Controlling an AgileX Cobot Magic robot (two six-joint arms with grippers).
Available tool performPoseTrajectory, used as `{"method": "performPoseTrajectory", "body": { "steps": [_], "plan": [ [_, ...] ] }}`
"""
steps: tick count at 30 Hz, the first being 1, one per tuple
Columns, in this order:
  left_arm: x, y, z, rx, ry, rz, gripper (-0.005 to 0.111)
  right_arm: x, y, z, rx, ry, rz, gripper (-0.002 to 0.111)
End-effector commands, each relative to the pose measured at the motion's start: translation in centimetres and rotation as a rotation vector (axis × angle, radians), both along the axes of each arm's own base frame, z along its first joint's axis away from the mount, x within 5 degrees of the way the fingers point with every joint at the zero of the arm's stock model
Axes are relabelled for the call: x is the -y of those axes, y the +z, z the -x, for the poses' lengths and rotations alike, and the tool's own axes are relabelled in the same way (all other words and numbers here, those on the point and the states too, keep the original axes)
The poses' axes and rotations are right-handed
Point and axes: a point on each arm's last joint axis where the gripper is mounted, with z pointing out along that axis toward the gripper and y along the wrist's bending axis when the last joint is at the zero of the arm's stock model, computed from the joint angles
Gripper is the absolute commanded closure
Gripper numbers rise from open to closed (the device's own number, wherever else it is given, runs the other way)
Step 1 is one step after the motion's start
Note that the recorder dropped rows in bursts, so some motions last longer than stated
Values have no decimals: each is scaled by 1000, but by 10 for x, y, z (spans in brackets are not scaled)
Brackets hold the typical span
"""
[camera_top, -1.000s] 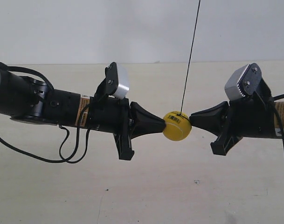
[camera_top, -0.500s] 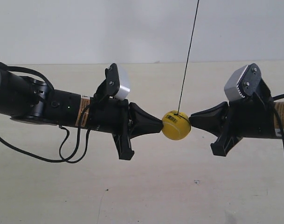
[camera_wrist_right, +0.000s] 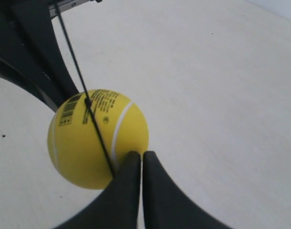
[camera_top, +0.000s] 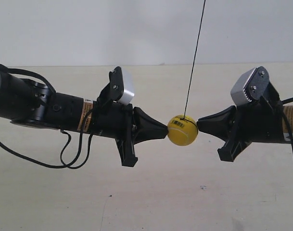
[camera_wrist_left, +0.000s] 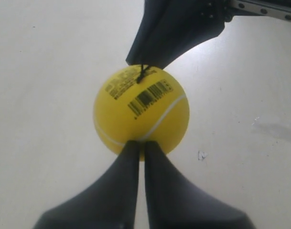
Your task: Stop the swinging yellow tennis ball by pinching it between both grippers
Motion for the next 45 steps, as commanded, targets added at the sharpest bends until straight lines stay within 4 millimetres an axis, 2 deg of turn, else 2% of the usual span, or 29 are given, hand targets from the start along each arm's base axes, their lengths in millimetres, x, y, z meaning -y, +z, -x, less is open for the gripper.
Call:
{"method": "performPoseTrajectory", "body": {
  "steps": [1, 8, 15, 28, 35, 40, 45],
  "plan": [
    [3, 1, 0, 8, -6, -2, 102, 1, 2, -2, 21, -4, 26, 108],
    [-1, 6, -4, 32, 48, -56, 102, 4, 10, -3, 43, -38, 60, 108],
    [-4, 18, -3, 60, 66, -82, 102, 5, 12, -4, 53, -52, 69, 108],
    [-10, 28, -5, 83, 122, -142, 102, 8, 29, 0, 112, -76, 79, 108],
    [-17, 47, 0, 124, 177, -157, 102, 9, 51, 5, 153, -122, 34, 108],
    [-27, 71, 7, 186, 249, -171, 102, 10, 71, 12, 204, -136, 7, 108],
    [-41, 100, 8, 229, 415, -166, 102, 11, 90, 20, 272, -152, -21, 108]
  ]
}}
